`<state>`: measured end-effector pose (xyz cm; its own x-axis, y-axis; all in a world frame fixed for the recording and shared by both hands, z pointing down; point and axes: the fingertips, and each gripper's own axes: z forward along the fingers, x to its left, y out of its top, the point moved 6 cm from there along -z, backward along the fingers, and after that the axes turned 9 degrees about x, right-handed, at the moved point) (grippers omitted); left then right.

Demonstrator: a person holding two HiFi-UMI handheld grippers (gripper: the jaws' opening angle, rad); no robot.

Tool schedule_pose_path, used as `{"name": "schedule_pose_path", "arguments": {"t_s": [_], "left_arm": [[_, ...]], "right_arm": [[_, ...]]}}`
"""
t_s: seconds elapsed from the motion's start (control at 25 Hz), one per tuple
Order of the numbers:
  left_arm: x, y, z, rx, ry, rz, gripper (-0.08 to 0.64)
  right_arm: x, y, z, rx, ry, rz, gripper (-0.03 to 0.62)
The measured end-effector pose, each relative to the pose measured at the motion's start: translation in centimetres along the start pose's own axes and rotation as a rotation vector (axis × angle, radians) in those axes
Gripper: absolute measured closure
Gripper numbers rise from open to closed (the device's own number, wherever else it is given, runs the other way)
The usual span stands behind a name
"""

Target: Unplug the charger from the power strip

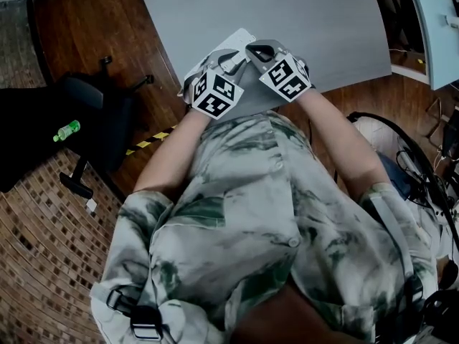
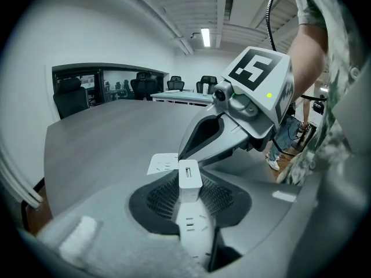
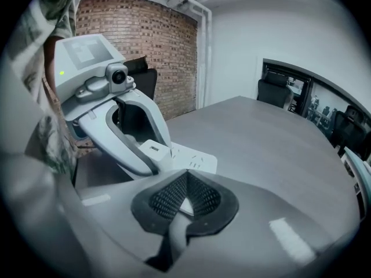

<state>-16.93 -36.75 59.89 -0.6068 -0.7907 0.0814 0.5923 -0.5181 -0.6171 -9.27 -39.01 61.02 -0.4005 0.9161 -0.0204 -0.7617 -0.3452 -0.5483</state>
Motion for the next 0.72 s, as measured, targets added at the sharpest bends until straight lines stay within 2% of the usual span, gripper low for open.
{"name": "schedule_pose_path", "arguments": {"t_s": [0.48, 0.56, 0.64, 0.72], "left_arm": [[0.1, 0.1, -0.5, 0.023, 0.047, 0.006, 0.465], [0.0, 1.0, -1.6, -0.019, 0.055, 0.021, 0.463], [0.0, 3.6, -3.7, -0.098, 0.072, 0.067, 0.463], [0.3, 5.8, -5.1, -0.124, 0.071, 0.104, 0.460]], "right_arm": [[0.5, 0.9, 0.4, 0.074, -0.048, -0.029, 0.597], [0.6, 0.9, 0.4, 0.074, -0.056, -0.026, 0.597], [0.5, 0.7, 0.3, 0.071, -0.057, -0.021, 0.597], [0.2, 0.4, 0.3, 0.074, -0.050, -0.015, 0.597]]}}
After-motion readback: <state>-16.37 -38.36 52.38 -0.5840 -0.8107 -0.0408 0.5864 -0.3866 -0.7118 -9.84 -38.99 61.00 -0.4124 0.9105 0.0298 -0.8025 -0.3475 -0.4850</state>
